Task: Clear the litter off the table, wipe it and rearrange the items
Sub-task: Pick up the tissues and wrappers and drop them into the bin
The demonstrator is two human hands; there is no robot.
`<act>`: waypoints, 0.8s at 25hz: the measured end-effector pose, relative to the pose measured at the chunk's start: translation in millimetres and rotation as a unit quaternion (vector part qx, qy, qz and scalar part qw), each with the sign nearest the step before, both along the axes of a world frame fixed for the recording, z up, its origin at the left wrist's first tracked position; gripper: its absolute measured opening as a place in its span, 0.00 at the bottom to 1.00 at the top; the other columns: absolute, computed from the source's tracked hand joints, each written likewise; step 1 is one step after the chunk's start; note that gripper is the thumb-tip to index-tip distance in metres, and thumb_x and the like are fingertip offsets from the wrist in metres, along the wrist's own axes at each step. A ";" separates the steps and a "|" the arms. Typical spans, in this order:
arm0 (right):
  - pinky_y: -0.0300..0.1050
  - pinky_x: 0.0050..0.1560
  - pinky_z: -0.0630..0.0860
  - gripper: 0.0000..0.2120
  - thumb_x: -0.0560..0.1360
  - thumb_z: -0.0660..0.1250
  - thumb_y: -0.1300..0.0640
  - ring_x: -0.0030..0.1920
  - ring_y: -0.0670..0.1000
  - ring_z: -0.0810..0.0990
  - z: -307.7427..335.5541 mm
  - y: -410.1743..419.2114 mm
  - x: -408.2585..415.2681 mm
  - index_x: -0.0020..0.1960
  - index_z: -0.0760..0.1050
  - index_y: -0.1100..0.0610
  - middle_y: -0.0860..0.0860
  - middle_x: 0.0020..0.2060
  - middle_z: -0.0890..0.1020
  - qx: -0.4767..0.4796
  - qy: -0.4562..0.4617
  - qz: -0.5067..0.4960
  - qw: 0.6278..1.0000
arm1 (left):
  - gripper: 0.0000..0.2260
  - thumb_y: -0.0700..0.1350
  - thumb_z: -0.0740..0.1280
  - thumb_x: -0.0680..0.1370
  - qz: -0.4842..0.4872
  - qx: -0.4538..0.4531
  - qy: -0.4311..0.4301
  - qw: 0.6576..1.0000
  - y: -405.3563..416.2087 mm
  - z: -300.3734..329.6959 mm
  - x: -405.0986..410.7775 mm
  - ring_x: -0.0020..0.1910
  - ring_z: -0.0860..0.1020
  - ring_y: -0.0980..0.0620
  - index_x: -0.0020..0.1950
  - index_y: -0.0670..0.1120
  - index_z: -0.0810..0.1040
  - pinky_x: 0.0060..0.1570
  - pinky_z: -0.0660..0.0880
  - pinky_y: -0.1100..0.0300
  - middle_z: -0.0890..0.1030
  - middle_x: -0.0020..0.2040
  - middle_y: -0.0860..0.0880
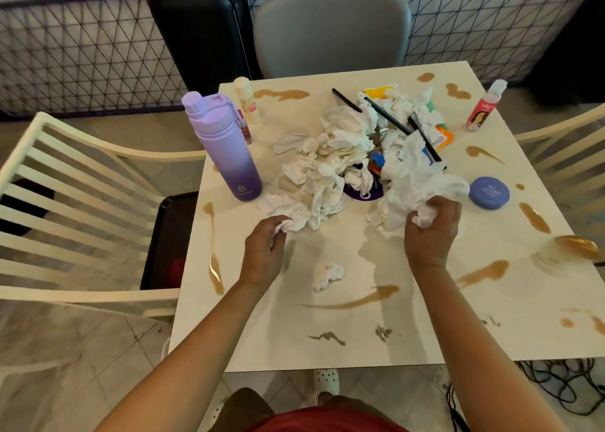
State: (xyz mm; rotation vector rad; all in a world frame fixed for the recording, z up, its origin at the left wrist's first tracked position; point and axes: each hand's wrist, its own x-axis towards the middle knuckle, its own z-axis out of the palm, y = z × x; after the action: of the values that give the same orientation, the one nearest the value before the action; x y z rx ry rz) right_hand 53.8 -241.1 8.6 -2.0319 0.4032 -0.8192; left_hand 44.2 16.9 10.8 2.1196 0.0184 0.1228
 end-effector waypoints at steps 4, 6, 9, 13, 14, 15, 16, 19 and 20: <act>0.39 0.56 0.66 0.34 0.69 0.61 0.71 0.57 0.55 0.70 -4.3 16.8 -0.6 0.72 0.62 0.51 0.58 0.56 0.69 -0.026 0.183 0.106 0.977 | 0.12 0.38 0.63 0.78 0.003 0.001 0.047 0.999 7.2 -0.8 -3.4 0.55 0.75 0.55 0.60 0.43 0.76 0.53 0.68 0.74 0.79 0.58 0.49; 0.46 0.53 0.72 0.37 0.69 0.61 0.70 0.52 0.55 0.70 -15.7 23.1 5.6 0.73 0.58 0.46 0.56 0.54 0.67 -0.164 0.275 0.172 0.931 | 0.11 0.38 0.63 0.78 0.005 0.007 0.068 0.998 10.3 -2.0 -7.1 0.55 0.75 0.54 0.61 0.43 0.76 0.53 0.66 0.73 0.79 0.58 0.49; 0.51 0.57 0.72 0.35 0.72 0.62 0.63 0.57 0.58 0.69 -35.3 32.8 14.9 0.74 0.55 0.43 0.57 0.64 0.63 -0.314 0.358 0.243 0.845 | 0.12 0.39 0.63 0.78 -0.002 0.037 0.088 0.995 14.5 -5.2 -11.5 0.56 0.76 0.52 0.61 0.42 0.76 0.54 0.66 0.69 0.79 0.58 0.47; 0.53 0.62 0.67 0.27 0.75 0.61 0.49 0.66 0.60 0.63 -50.2 43.5 21.5 0.72 0.57 0.41 0.52 0.75 0.49 -0.380 0.391 0.273 0.792 | 0.12 0.38 0.62 0.78 -0.010 0.061 0.114 0.992 17.9 -8.7 -13.7 0.58 0.76 0.49 0.61 0.42 0.76 0.53 0.65 0.71 0.79 0.59 0.46; 0.54 0.62 0.67 0.24 0.76 0.60 0.48 0.66 0.61 0.63 -52.5 46.2 23.4 0.71 0.59 0.43 0.51 0.75 0.50 -0.380 0.396 0.276 0.789 | 0.12 0.38 0.62 0.78 -0.013 0.061 0.118 0.991 18.1 -8.8 -14.7 0.58 0.76 0.49 0.60 0.42 0.76 0.53 0.65 0.71 0.78 0.59 0.45; 0.53 0.61 0.68 0.21 0.77 0.60 0.49 0.65 0.61 0.64 -54.1 48.9 25.7 0.69 0.62 0.45 0.51 0.74 0.53 -0.370 0.399 0.278 0.792 | 0.12 0.38 0.62 0.78 -0.018 0.063 0.120 0.991 17.8 -8.5 -15.7 0.58 0.76 0.48 0.60 0.42 0.76 0.52 0.64 0.71 0.78 0.59 0.45; 0.53 0.59 0.69 0.19 0.77 0.60 0.52 0.63 0.62 0.65 -55.4 51.3 28.2 0.67 0.65 0.48 0.51 0.73 0.58 -0.355 0.396 0.278 0.800 | 0.12 0.38 0.62 0.78 -0.022 0.066 0.119 0.990 17.1 -7.5 -16.7 0.58 0.76 0.48 0.60 0.42 0.76 0.52 0.64 0.71 0.78 0.58 0.45; 0.53 0.54 0.69 0.13 0.77 0.58 0.60 0.59 0.63 0.68 -57.6 55.8 34.5 0.61 0.70 0.56 0.55 0.64 0.70 -0.317 0.375 0.265 0.830 | 0.11 0.38 0.62 0.78 -0.022 0.066 0.107 0.992 15.9 -3.7 -19.3 0.58 0.76 0.49 0.60 0.42 0.76 0.53 0.65 0.71 0.79 0.58 0.45; 0.54 0.53 0.69 0.12 0.77 0.57 0.61 0.58 0.63 0.68 -56.5 55.7 35.3 0.60 0.70 0.58 0.57 0.62 0.71 -0.300 0.369 0.251 0.843 | 0.11 0.38 0.62 0.78 -0.021 0.063 0.101 0.993 15.8 -2.1 -20.5 0.57 0.76 0.49 0.60 0.42 0.76 0.53 0.65 0.71 0.79 0.58 0.45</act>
State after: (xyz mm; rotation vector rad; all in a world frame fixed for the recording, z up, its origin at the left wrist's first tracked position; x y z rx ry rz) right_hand 89.1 -185.4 -47.9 -2.8308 -0.0122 0.2471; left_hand 23.6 32.7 8.7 2.2501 0.0880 -0.1178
